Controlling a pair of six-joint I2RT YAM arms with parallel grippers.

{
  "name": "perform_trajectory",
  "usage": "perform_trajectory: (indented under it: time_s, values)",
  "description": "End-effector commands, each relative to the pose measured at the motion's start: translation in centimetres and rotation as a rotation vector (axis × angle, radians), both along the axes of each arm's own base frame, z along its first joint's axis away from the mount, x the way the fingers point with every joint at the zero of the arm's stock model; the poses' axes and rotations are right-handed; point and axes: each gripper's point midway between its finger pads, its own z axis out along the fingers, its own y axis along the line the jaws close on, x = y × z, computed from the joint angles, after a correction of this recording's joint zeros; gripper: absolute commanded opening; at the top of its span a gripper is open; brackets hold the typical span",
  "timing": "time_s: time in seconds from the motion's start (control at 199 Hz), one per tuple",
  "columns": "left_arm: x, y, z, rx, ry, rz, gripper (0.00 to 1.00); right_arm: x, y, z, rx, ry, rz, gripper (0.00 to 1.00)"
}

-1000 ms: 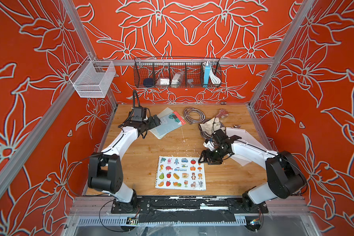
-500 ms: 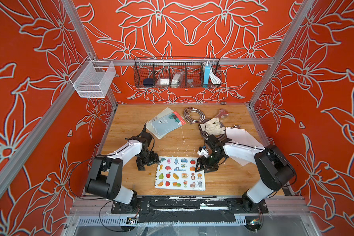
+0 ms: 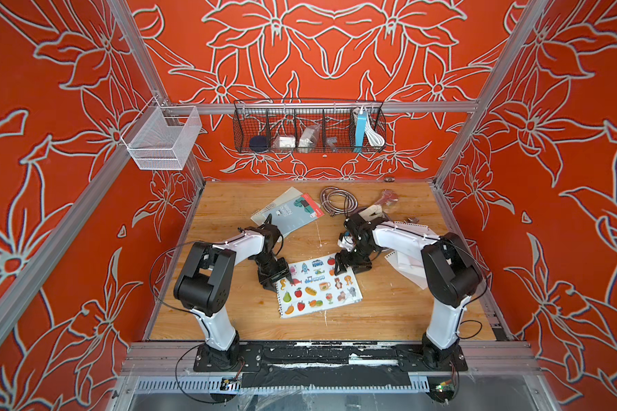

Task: Tear off pages from different notebooks
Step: Move the notebook to the center of the board.

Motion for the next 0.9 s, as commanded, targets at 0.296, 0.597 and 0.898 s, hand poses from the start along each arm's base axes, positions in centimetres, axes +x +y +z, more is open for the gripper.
perform_trajectory:
  time_s: [0.296,0.597,0.898]
  values:
    - [7.2,-0.7,-2.2,0.079,-0.207,-0.063,0.63,2.5,-4.5,3.3,-0.224,-0.281,-0.065,0.85]
    - [6.8,-0.5,-2.4,0.083,-0.2,-0.075,0.63,1.4,-4.5,3.6,-0.138,-0.247,-0.086,0.86]
    - [6.8,-0.6,-2.4,0.077,-0.202,-0.068,0.63,-1.3,-3.3,0.8,-0.019,-0.089,-0.123,0.83]
